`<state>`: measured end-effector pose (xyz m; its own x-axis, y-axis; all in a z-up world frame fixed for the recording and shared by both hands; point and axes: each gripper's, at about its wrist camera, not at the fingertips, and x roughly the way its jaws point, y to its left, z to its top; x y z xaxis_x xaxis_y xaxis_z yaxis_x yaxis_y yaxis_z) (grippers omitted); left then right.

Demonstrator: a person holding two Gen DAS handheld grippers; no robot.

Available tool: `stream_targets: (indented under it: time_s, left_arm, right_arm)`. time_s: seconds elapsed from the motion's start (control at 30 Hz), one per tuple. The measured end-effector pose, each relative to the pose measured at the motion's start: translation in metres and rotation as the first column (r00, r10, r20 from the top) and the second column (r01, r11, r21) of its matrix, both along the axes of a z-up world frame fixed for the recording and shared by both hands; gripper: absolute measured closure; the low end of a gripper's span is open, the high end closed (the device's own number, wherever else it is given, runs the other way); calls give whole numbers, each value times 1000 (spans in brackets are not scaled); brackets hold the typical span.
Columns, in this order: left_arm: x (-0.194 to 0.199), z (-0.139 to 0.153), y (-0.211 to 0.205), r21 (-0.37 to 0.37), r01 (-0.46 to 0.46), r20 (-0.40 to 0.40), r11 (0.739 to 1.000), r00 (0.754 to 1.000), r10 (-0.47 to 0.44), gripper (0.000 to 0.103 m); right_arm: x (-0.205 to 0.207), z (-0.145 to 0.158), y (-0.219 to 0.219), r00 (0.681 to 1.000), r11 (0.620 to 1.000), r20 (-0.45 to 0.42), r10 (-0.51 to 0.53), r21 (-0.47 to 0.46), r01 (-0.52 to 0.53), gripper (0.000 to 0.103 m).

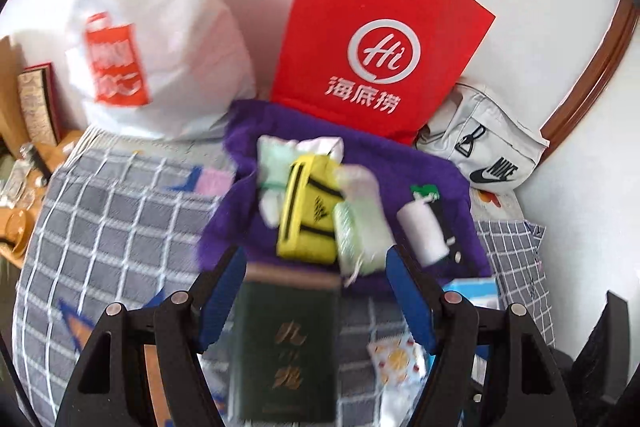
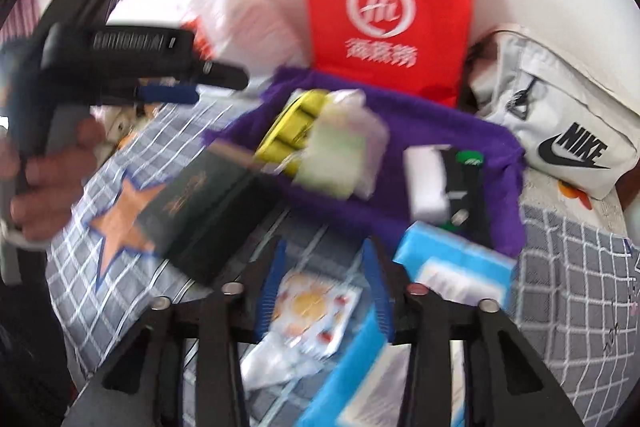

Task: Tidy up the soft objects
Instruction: 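Move the left tool toward the white crumpled tissue while the right tool reaches the orange-print candy packet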

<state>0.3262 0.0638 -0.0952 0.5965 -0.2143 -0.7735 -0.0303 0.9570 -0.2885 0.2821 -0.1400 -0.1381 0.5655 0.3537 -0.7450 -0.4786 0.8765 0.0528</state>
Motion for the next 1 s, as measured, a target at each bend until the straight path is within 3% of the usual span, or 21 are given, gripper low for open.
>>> stream_targets:
  time_s: [0.1,0.47,0.63,0.73,0.8,1.0]
  left_arm:
    - [-24,-5,11,-26,-13,-17,1000,1000,13,32]
    - [-98,-28,49,-122,-67,-48,990,997,62,32]
    - [-124,-35,63,-147,-82,-45,986,996,76,32]
    - [-131,-39,68,-152,-100,-54,983,994,93,32]
    - [-136,-40,71,-153,-108,-56,982,993,101,32]
    - [-146,-39,66,-161,-102,-52,982,994,95,32]
  right_arm:
    - [-22,-13,13,999,1000,-25,23,-12,-23,79]
    - [-48,-53,49,1000,978,-10,8,-209,-10,79]
    - [-47,-71,60,999,940,48,-18,-339,33,80]
    - [-45,-80,63,993,899,109,-36,-432,80,90]
    - [-46,-79,62,993,904,114,-40,-418,85,101]
    - [-61,-50,41,996,975,58,-70,-206,81,103]
